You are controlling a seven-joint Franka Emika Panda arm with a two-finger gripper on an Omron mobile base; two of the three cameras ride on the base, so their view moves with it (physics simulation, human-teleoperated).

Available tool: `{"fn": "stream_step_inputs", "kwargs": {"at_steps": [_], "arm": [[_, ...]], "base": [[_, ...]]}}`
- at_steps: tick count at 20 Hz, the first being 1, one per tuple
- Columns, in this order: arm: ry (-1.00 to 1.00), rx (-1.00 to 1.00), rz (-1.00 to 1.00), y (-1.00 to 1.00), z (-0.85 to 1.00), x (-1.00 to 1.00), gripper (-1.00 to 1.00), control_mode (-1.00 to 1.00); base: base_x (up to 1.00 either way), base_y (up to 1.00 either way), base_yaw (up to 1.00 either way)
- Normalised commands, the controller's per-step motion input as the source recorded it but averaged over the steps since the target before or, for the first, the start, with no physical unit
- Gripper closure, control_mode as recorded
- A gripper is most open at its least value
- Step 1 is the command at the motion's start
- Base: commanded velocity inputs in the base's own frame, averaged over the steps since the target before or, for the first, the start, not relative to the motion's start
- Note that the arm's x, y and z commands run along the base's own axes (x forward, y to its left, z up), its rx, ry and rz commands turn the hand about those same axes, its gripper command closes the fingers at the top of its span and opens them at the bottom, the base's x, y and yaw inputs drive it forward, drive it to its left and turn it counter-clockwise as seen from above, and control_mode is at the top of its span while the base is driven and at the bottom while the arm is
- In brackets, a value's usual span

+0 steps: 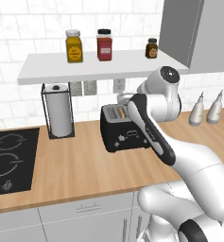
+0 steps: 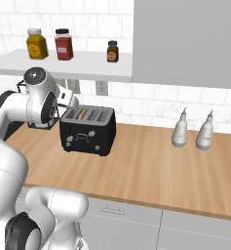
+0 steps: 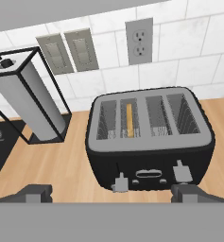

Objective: Start the toaster. Once the lever pops up, take the bread to the plate on the dining counter.

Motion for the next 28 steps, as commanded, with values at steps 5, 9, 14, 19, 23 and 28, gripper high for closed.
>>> {"fn": "stream_step_inputs", "kwargs": {"at_steps": [5, 9, 14, 19, 23, 28], "arm": [[0.0, 0.0, 0.0, 0.0, 0.0, 0.0, -1.0, -1.0], [0.0, 0.0, 0.0, 0.0, 0.0, 0.0, -1.0, -1.0], [0.0, 0.0, 0.0, 0.0, 0.0, 0.0, -1.0, -1.0], [0.0, 0.0, 0.0, 0.0, 0.0, 0.0, -1.0, -1.0], [0.0, 0.0, 0.0, 0.0, 0.0, 0.0, -1.0, -1.0], [0.0, 0.0, 0.0, 0.0, 0.0, 0.0, -1.0, -1.0]], "base": [[0.0, 0.0, 0.0], [0.0, 0.0, 0.0], [0.0, 0.0, 0.0], [0.0, 0.0, 0.0], [0.0, 0.0, 0.0], [0.0, 0.0, 0.0]]}}
